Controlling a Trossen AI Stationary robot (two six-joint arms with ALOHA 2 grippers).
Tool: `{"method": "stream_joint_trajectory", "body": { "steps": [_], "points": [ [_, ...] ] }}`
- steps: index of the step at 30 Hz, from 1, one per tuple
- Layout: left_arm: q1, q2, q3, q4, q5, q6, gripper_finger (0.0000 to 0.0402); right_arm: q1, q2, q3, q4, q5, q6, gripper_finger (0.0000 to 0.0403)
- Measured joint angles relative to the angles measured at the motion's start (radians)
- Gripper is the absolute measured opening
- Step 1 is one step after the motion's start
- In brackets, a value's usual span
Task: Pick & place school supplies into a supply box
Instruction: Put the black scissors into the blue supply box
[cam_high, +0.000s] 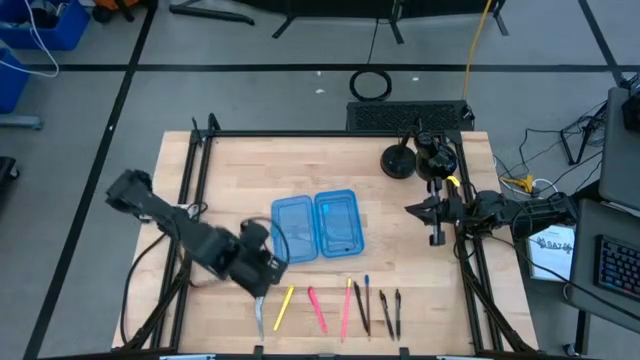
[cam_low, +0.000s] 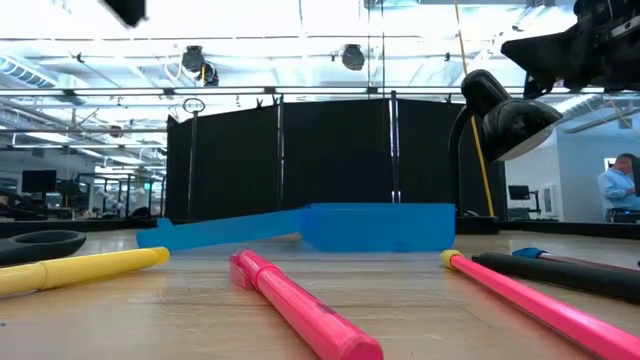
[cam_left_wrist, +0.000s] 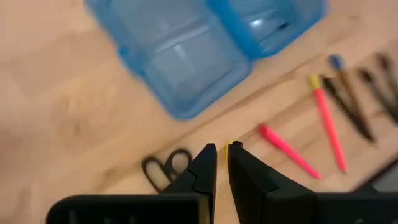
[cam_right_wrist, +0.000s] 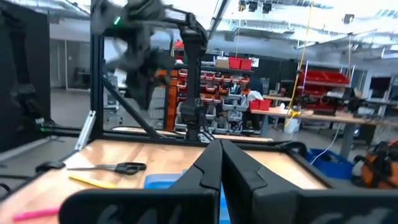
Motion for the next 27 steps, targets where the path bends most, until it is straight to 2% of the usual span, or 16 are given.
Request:
{"method": "stream_joint_trajectory", "body": {
  "steps": [5,8,13,19,23,27],
  "points": [
    [-0.047,0.101,-0.071,-0.04,0.088,-0.205,0.004,0.0,0.0,0.0,-0.007,0.0,0.113,0.0],
    [-0.053,0.144,-0.116,-0.036,0.14,-0.307,0.004,0.0,0.0,0.0,-0.014,-0.001,0.12,0.0],
    [-0.047,0.194,-0.145,0.004,0.183,-0.317,0.004,0.0,0.0,0.0,-0.005,-0.001,0.112,0.0],
    [-0.046,0.201,-0.145,0.123,0.159,-0.273,0.0042,0.0,0.0,0.0,0.029,0.001,0.072,0.0],
    [-0.047,0.201,-0.145,0.171,0.152,-0.265,0.0071,0.0,0.0,0.0,0.031,0.0,0.082,0.0],
    [-0.049,0.201,-0.145,0.177,0.153,-0.362,0.0124,0.0,0.001,0.0,0.048,0.0,0.026,0.0]
  ]
}}
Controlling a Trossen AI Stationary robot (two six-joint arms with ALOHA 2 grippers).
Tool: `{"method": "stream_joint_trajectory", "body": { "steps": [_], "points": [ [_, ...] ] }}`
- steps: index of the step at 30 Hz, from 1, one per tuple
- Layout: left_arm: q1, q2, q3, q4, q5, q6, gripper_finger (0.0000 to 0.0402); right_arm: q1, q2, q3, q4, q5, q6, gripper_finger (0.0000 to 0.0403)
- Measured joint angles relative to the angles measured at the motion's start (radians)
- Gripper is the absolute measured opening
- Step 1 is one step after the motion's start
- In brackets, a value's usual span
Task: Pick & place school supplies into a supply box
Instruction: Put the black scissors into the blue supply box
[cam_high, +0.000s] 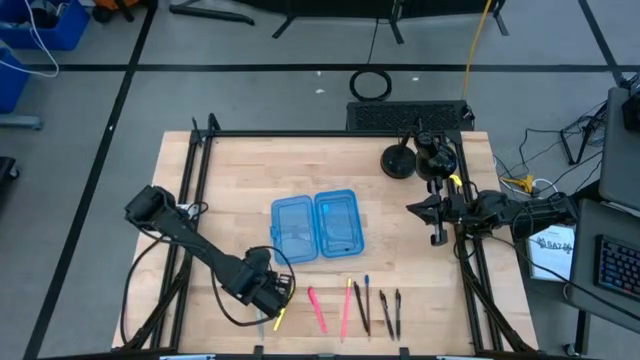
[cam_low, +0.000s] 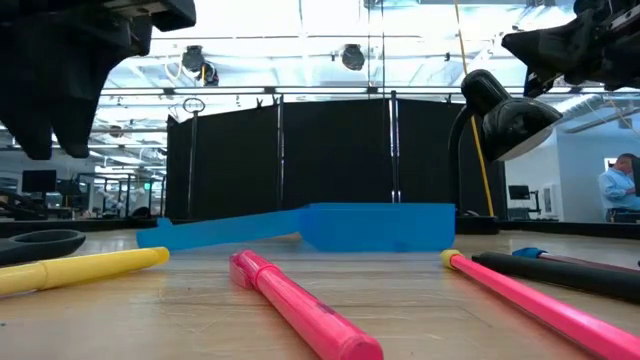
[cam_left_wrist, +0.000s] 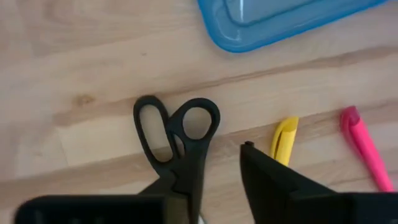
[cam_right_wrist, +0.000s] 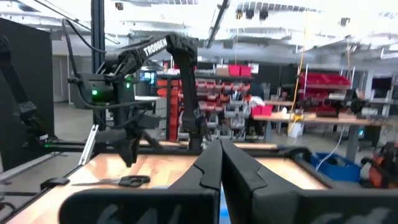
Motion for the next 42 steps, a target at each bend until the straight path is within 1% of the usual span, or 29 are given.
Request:
{"method": "stream_joint_trajectory", "body": {
  "steps": [3,7,10,15,24,33,36,42],
  "points": [
    [0.0,0.0,0.0,0.0,-0.001,-0.069,0.0155,0.0,0.0,0.0,0.038,0.0,-0.019,0.0],
    [-0.004,0.017,0.001,0.0,-0.01,-0.116,0.0171,0.0,0.0,0.0,0.051,0.0,-0.021,0.0],
    [-0.011,0.049,0.0,-0.005,-0.017,-0.095,0.0172,0.0,0.0,0.0,0.052,0.0,-0.022,0.0],
    [-0.012,0.101,0.0,-0.008,0.026,-0.105,0.0173,0.0,0.0,0.0,0.061,0.0,-0.022,0.0],
    [-0.016,0.11,0.0,-0.039,0.014,-0.141,0.0173,0.0,0.0,0.0,0.062,0.0,-0.018,0.0],
    [-0.03,0.134,0.0,-0.08,0.018,-0.188,0.0172,0.0,0.0,0.0,0.011,-0.001,-0.018,0.0],
    [-0.031,0.144,-0.007,-0.07,0.019,-0.189,0.0173,0.0,0.0,0.0,0.004,-0.001,-0.015,0.0],
    [-0.03,0.159,-0.062,-0.019,0.03,-0.185,0.0172,0.0,0.0,0.0,0.003,-0.003,0.038,0.0]
  ]
}}
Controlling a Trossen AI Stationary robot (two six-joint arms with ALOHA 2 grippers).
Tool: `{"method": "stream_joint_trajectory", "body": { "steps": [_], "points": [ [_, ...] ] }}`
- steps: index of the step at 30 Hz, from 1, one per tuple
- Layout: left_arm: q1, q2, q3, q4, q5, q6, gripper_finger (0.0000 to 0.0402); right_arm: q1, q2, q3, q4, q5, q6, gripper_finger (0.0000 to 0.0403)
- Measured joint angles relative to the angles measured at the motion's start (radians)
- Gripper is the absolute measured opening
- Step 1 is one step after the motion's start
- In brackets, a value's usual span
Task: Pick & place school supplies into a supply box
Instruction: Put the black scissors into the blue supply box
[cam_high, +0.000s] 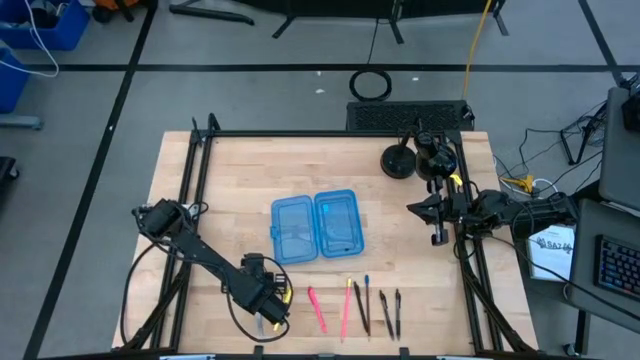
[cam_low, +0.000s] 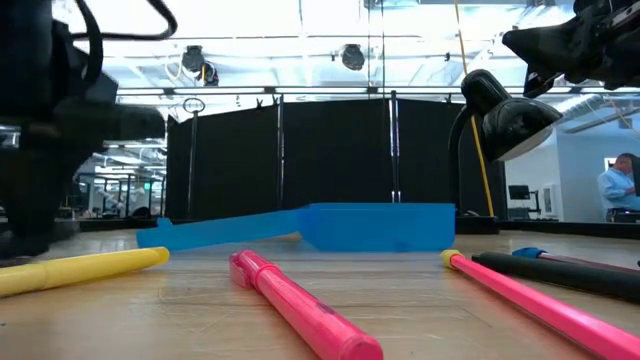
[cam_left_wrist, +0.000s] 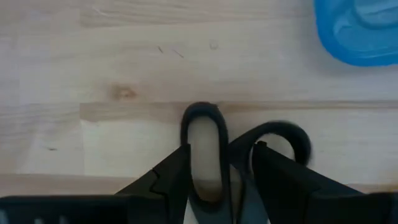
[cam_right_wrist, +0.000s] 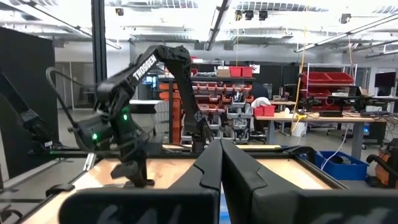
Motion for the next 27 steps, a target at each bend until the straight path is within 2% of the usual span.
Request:
{"method": "stream_joint_trajectory", "body": {
  "steps": [8,14,17,22,27],
  "points": [
    [0.0,-0.008,-0.102,0.158,-0.011,0.02,0.0172,0.0,0.001,0.0,-0.006,0.0,-0.001,0.0],
    [0.002,-0.01,-0.124,0.186,-0.008,0.061,0.0169,0.0,0.001,0.0,-0.007,0.0,-0.003,0.0],
    [0.01,-0.01,-0.125,0.193,0.006,0.106,0.0143,0.0,0.001,0.0,-0.008,0.0,-0.003,0.0],
    [0.019,-0.01,-0.126,0.192,0.018,0.15,0.0063,0.0,0.001,0.0,-0.008,0.0,-0.003,0.0],
    [0.021,-0.011,-0.117,0.176,0.02,0.154,0.0062,0.0,0.001,0.0,-0.012,0.001,-0.003,0.0]
  ]
}}
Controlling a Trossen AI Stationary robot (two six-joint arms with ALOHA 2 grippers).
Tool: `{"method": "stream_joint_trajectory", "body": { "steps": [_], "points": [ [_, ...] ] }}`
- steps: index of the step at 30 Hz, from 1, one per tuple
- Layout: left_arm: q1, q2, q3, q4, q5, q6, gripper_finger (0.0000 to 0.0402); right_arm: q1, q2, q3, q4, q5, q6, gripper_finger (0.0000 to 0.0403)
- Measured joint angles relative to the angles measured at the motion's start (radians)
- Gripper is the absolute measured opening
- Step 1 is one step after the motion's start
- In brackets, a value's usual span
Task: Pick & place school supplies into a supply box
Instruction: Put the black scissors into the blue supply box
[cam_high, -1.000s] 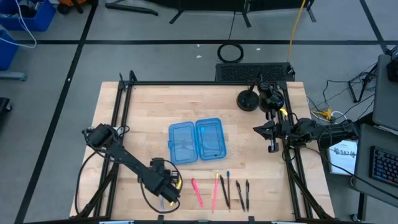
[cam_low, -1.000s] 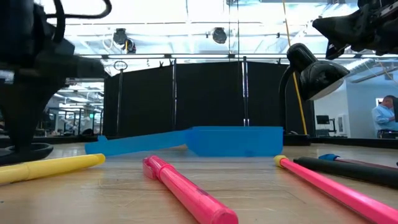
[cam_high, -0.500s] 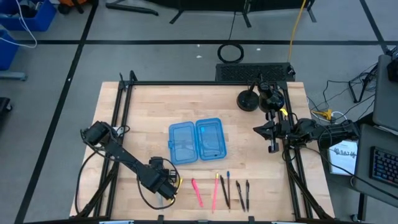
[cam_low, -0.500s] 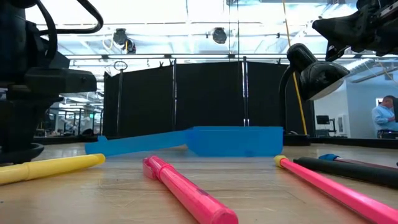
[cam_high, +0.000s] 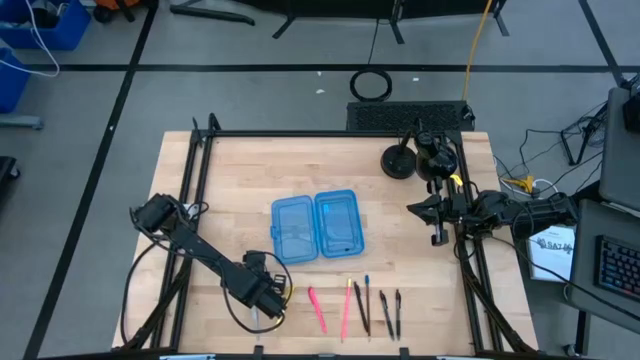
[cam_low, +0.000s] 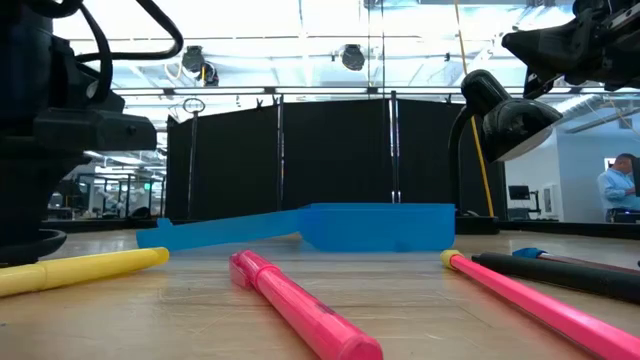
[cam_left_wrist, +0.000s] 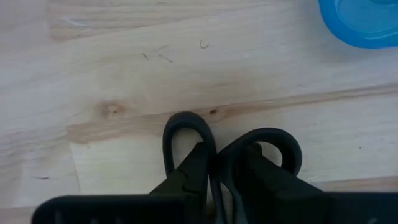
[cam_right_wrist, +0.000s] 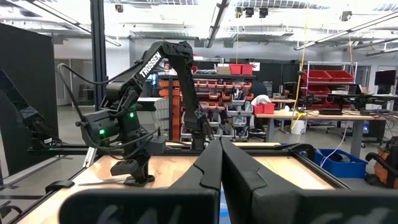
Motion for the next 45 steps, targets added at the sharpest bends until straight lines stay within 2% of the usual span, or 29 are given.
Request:
{"method": "stream_joint_trajectory", "body": {
  "steps": [5,14,18,22,27,33,36,41,45],
  "points": [
    [-0.001,0.009,0.046,-0.075,-0.025,-0.001,0.0062,0.0,0.0,0.0,-0.001,0.001,-0.002,0.0],
    [0.01,-0.023,0.198,-0.323,-0.155,0.029,0.0062,0.0,0.0,0.0,-0.011,0.001,-0.001,0.0],
    [0.034,-0.085,0.275,-0.393,-0.245,0.039,0.0062,0.0,0.002,0.0,-0.012,0.002,-0.002,0.0],
    [0.1,-0.142,0.346,-0.38,-0.345,0.124,0.0062,0.0,0.002,0.0,-0.016,0.002,-0.003,0.0],
    [0.242,-0.173,0.407,-0.272,-0.377,0.359,0.0062,0.0,0.002,0.0,-0.019,0.002,-0.004,0.0],
    [0.437,-0.166,0.424,0.094,-0.268,0.713,0.0062,0.0,0.002,0.0,-0.02,0.002,-0.004,0.0],
    [0.531,-0.147,0.424,0.244,-0.219,0.843,0.0062,0.0,0.002,0.0,-0.02,0.002,-0.004,0.0],
    [0.661,-0.098,0.426,0.329,-0.121,0.931,0.0062,0.0,0.002,0.0,-0.022,0.002,-0.006,0.0],
    [0.705,-0.034,0.426,0.353,-0.084,0.936,0.0062,0.0,0.003,0.0,-0.023,0.006,-0.008,0.0]
  ]
}}
